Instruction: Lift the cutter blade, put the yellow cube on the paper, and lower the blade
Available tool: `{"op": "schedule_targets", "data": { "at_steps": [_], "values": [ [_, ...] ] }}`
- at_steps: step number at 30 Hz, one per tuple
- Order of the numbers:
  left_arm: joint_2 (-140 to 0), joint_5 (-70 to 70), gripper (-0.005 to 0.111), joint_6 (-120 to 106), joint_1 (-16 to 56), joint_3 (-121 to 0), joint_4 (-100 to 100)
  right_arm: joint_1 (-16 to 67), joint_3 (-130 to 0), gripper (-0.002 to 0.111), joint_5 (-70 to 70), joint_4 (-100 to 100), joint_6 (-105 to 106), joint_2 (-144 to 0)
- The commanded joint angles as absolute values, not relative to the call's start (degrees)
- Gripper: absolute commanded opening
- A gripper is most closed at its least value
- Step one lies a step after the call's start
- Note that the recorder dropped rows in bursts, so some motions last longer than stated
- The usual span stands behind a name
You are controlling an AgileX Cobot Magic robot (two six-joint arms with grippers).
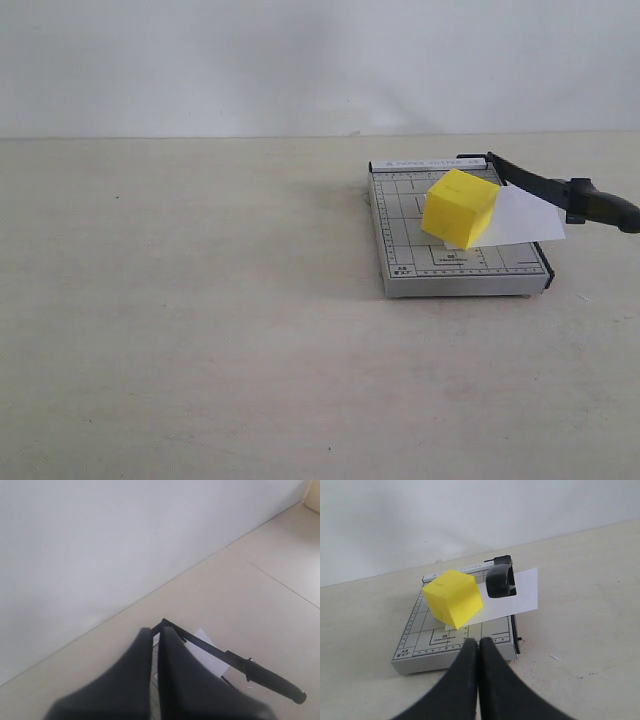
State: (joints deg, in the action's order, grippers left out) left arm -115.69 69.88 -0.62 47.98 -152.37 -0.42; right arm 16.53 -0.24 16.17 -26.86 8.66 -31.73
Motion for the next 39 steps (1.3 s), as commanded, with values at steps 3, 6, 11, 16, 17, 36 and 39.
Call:
{"op": "schedule_targets", "data": {
  "at_steps": [3, 6, 11, 16, 17, 36, 39],
  "values": [
    [-113.7, 70.0, 0.004, 0.0, 47.9, -152.6, 0.5, 16.6, 0.0, 0.001, 16.9, -26.7, 8.9, -31.6],
    [-113.8, 70.0, 0.004, 0.0, 47.9, -152.1, 0.5, 16.6, 0.0, 0.001, 16.9, -26.7, 8.9, -31.6],
    [-113.8, 70.0, 0.004, 0.0, 47.9, -149.9, 0.0, 16.6, 0.0, 0.001, 16.9, -26.7, 8.9, -31.6],
    [-113.8, 70.0, 0.004, 0.0, 47.9, -147.9, 0.0, 16.6, 0.0, 0.001, 16.9, -26.7, 8.9, -31.6],
    [-113.8, 70.0, 0.004, 0.0, 47.9, -147.9, 0.0, 16.6, 0.0, 0.001, 16.9, -26.7, 8.9, -31.6],
    [-112.9, 70.0, 0.004, -1.2, 48.0, -147.9, 2.6, 16.6, 0.0, 0.001, 16.9, -26.7, 8.9, -31.6],
    [-112.9, 70.0, 0.004, 0.4, 48.0, -147.9, 1.7, 16.6, 0.0, 0.001, 16.9, -26.7, 8.9, -31.6]
  ]
}}
